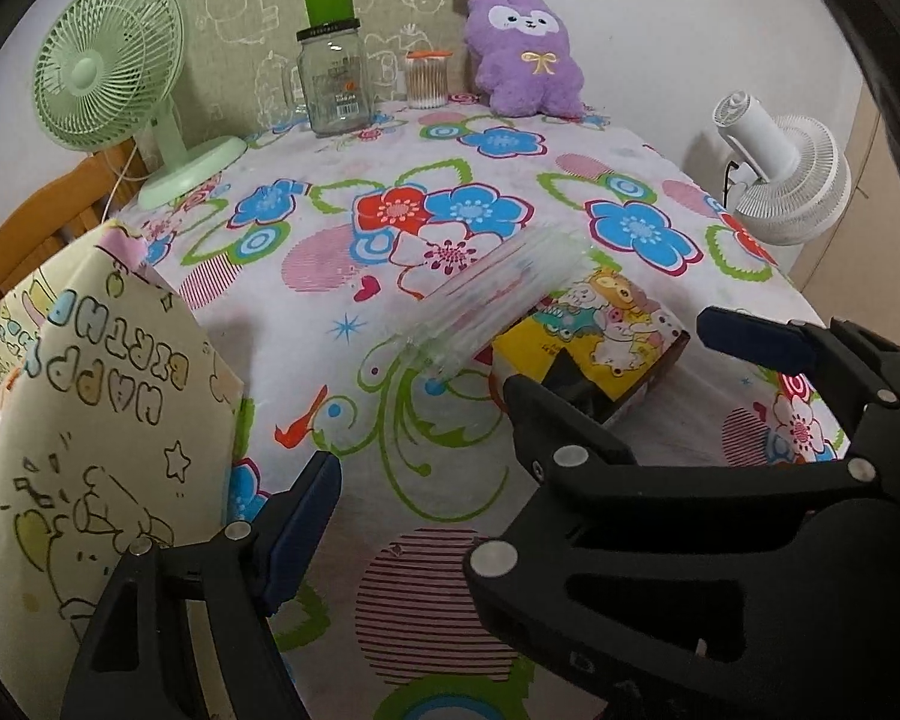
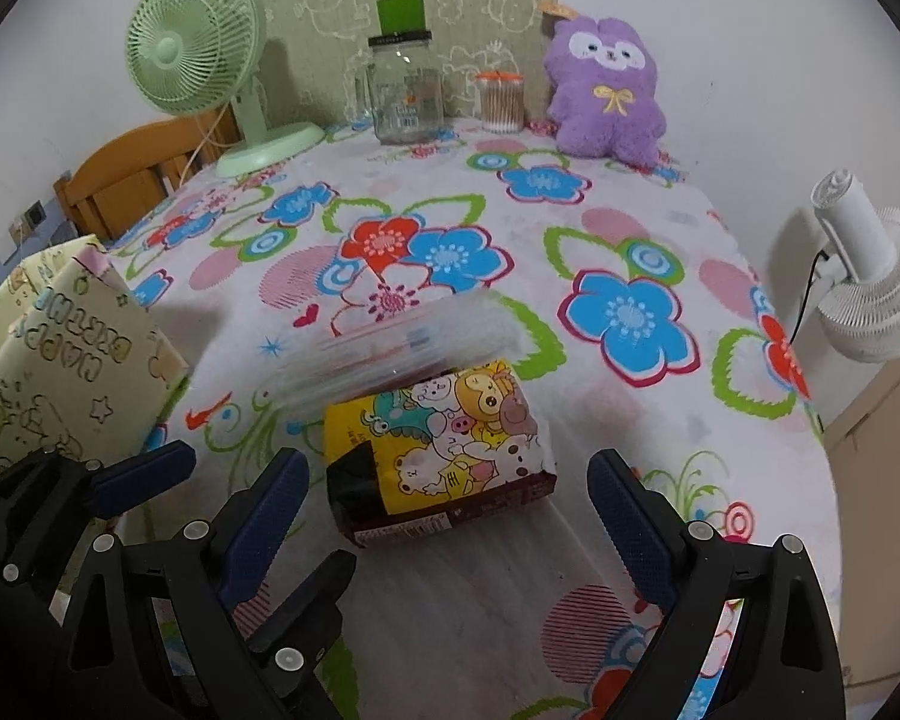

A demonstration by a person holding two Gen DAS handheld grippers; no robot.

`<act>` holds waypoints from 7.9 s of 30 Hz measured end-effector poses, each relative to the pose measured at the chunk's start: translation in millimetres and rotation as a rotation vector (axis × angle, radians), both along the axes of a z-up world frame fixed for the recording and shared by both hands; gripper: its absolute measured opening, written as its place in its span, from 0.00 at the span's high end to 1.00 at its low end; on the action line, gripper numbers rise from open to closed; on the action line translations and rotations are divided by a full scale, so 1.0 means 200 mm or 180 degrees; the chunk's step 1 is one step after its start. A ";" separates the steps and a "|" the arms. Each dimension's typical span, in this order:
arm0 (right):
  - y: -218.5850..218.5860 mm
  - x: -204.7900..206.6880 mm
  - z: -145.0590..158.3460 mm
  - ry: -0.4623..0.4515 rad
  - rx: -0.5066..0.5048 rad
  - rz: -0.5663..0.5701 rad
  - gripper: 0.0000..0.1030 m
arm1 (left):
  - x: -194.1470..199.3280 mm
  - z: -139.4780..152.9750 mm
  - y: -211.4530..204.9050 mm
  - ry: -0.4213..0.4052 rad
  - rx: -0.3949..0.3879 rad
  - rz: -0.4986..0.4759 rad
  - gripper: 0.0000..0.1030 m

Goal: Organize soft objects
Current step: 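Close the right tool around the yellow cartoon-printed snack box, then lift the snack box with the right tool while the left tool grasps the clear straw pack, then carry the snack box in the right tool while the left tool carries the straw pack toward the box, then drop the snack box into the box with the right tool while the left releases the straw pack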

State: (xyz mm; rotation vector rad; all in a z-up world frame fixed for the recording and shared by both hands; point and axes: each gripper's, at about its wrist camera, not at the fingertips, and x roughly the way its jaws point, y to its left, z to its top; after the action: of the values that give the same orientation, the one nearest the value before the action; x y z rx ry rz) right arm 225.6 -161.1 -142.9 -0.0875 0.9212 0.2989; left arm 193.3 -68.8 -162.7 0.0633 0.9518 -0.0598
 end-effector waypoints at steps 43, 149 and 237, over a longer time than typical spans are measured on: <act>-0.21 0.04 0.20 -0.0226 0.0198 -0.0441 0.23 | 0.19 0.17 -0.13 -0.0250 0.0217 -0.0077 0.21; -0.01 -0.58 0.60 -0.0583 0.0195 -0.0589 0.23 | -0.45 0.54 0.07 -0.0623 -0.0087 -0.0099 0.79; 1.02 -0.36 0.46 -0.0408 0.0211 0.0651 0.23 | -0.36 0.39 1.03 -0.0484 0.0004 0.0836 0.20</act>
State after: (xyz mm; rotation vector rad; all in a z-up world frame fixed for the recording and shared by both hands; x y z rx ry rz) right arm 153.0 43.8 -50.3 -0.1389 0.7752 0.5077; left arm 120.7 137.6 -85.1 -0.0555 0.8015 0.1859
